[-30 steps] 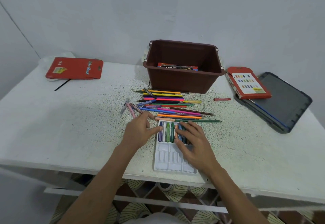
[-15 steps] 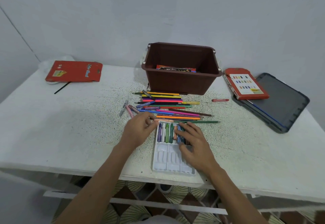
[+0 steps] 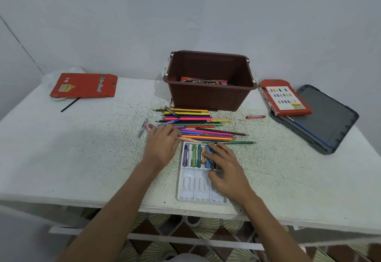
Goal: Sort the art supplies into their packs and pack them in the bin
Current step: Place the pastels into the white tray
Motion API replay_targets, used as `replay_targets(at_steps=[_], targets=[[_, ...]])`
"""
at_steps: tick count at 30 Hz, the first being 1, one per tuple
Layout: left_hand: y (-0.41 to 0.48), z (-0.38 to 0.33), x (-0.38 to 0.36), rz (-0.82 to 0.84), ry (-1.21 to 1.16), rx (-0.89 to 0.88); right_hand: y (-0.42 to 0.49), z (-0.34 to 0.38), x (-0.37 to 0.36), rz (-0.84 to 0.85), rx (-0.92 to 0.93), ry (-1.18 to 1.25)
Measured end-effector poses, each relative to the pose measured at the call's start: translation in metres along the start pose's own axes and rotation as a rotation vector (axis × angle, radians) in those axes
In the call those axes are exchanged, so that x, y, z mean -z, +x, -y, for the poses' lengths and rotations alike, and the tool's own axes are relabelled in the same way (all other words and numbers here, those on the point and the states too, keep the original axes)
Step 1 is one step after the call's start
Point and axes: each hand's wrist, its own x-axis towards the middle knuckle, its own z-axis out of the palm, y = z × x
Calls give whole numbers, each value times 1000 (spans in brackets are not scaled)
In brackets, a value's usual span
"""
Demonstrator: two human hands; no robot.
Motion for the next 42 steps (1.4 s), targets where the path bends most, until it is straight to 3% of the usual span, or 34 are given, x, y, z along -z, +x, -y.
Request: replay_targets(at_steps=[5,12,18,25,33,42], targets=[[-3,0,9,-99,-205,158,2,-3,-1,-75,-37,38],[-13,-18,26,7,-713,479,5,-5,1,-120,-68,94],[-22,-24,36,178,-889,459,6,-3,3,-129,-94,110],[-31,-26,44,240,-780,218,5,-2,3,-137,-99,83],[-43,-29,52,369,-736,129,6,-5,0,-153,-84,72],[-48,-25,40,362,-532,87,5,-5,0,-153,-85,76]])
